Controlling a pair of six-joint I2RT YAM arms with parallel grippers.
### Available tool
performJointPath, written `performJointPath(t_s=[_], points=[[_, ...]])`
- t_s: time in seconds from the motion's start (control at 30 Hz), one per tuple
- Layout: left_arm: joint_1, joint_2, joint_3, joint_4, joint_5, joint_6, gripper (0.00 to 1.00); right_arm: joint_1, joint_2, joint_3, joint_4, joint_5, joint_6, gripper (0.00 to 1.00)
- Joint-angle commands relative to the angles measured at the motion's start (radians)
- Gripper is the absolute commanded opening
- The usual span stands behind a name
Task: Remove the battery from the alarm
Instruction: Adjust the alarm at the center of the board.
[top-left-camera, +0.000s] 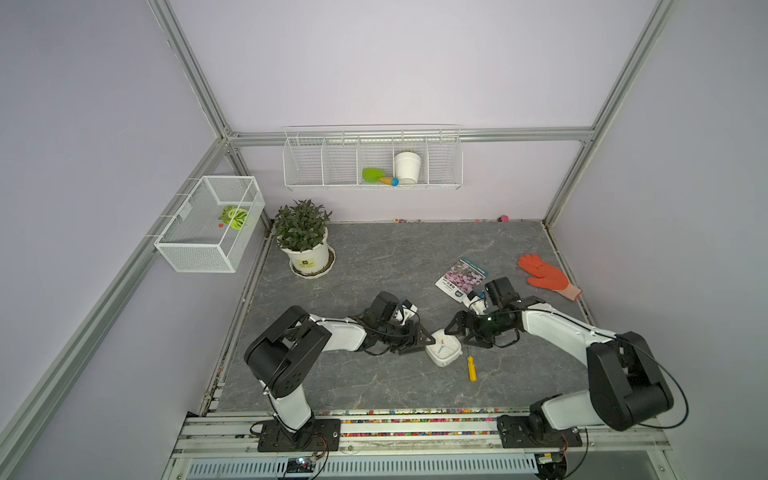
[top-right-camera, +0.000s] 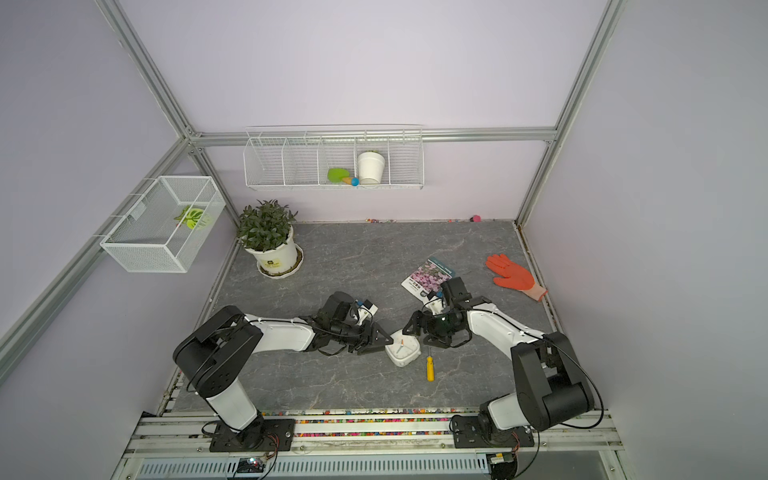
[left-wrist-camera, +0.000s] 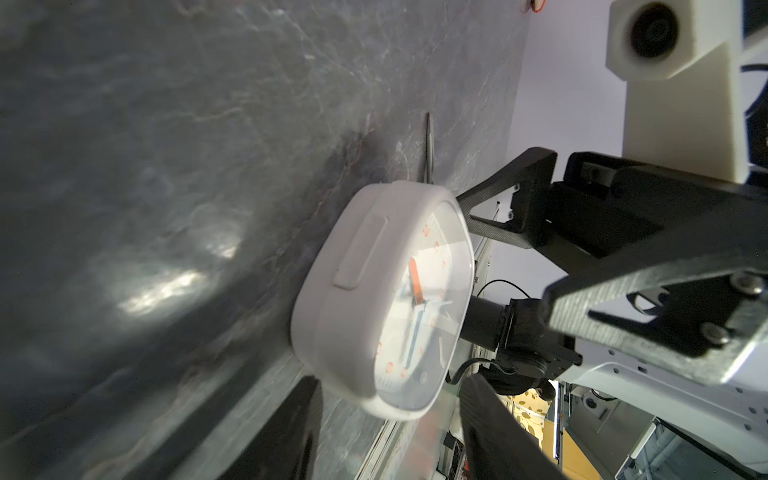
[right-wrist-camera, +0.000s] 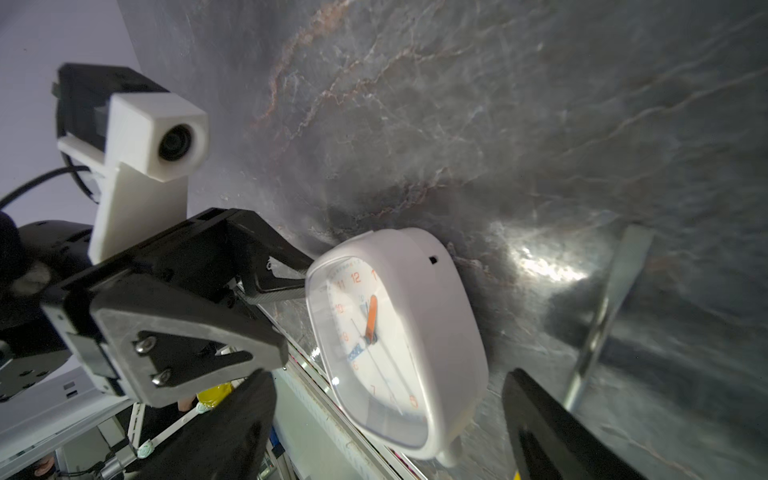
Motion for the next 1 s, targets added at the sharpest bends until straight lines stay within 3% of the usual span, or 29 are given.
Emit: performJointPath(t_s=[0.0,0.1,0.33,0.53,0.73,0.9,0.97], points=[[-0.006,0.027,0.036,0.013,0.038,-0.004,0.55,0.024,0.042,-0.024,-0.005,-0.026,0.001,0.90],[-0.007,0.045,0.039,0.012,0.059,-0.004,0.49,0.043,0.072,-0.023,-0.001,-0.032,0.007,0.90],[-0.008,0.056,0.029,0.012,0.049,-0.006,0.46,0.054,0.093,-0.045,0.005,-0.007,0.024,0.91],[-0.008,0.076,0.013,0.030,0.047,-0.016,0.36,0.054,0.090,-0.089,0.121,-0.067,0.101,0.91],[-0.008,0.075,-0.033,0.069,0.019,-0.043,0.33,0.053,0.038,-0.114,0.235,-0.113,0.182,0.89],[-0.007,0.082,-0.047,0.084,0.009,-0.047,0.31,0.054,0.034,-0.109,0.228,-0.116,0.175,0.77],[-0.008,0.091,-0.044,0.092,0.009,-0.049,0.30,0.054,0.039,-0.112,0.226,-0.124,0.170,0.65]])
